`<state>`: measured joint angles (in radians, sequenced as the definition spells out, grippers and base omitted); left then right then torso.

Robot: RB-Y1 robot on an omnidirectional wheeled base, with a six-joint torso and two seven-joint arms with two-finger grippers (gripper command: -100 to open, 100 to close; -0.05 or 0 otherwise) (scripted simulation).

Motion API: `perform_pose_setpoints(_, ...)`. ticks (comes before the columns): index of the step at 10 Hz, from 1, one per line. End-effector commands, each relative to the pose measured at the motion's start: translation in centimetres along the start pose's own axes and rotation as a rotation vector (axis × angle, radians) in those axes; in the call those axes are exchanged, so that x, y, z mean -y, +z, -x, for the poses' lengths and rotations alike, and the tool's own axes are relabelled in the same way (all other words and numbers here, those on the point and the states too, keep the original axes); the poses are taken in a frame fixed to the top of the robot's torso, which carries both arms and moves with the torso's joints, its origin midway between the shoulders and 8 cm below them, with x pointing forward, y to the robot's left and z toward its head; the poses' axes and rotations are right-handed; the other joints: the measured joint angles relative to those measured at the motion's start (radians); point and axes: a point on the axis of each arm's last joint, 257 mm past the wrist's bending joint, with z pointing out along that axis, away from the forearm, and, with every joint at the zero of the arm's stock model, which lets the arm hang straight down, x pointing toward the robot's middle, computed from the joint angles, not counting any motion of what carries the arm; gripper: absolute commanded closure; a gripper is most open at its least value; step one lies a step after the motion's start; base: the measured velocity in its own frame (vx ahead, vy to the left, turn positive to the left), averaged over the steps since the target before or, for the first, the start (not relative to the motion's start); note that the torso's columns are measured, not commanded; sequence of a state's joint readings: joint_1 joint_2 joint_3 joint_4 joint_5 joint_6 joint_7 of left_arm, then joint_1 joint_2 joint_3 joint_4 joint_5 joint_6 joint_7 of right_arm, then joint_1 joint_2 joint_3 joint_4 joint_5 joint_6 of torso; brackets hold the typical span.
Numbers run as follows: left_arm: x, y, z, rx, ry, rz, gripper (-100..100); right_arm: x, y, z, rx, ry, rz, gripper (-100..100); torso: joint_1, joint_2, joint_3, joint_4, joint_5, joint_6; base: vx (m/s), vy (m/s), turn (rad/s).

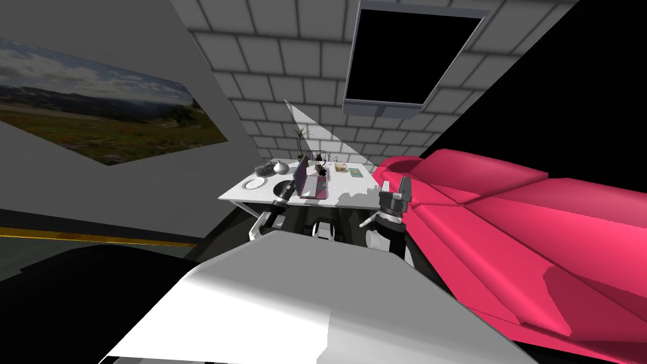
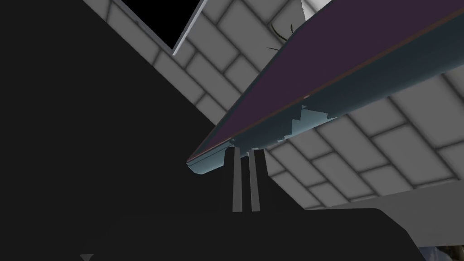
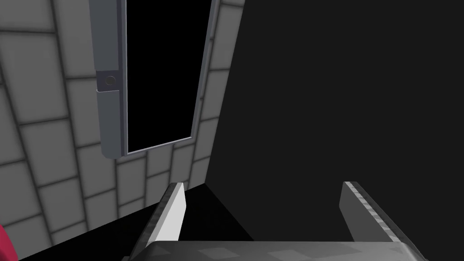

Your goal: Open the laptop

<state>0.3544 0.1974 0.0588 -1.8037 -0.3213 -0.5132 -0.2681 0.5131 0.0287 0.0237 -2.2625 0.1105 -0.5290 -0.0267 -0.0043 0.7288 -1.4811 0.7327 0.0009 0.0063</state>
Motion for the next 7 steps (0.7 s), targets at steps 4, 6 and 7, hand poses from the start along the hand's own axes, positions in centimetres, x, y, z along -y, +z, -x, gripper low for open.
perform_pose_setpoints(4,-1.5,-0.7,0.5,-0.059,0.119,0.041,-100,0.0,0.0,0.0,0.000,0.000,0.000,0,0.007,0.007,0.004,0.004,0.000,-0.006,0.023,-0.078,-0.004)
perform_pose_setpoints(6,-2.6,-0.8,0.8,-0.066,0.125,0.075,-100,0.0,0.0,0.0,0.000,0.000,0.000,0,0.004,0.011,0.006,0.006,-0.001,-0.006,0.000,-0.066,0.014)
perform_pose_setpoints(7,-3.3,-0.9,1.0,-0.071,0.129,0.099,-100,0.0,0.0,0.0,0.000,0.000,0.000,0,0.004,0.011,0.006,0.006,-0.001,-0.006,-0.005,-0.057,0.019)
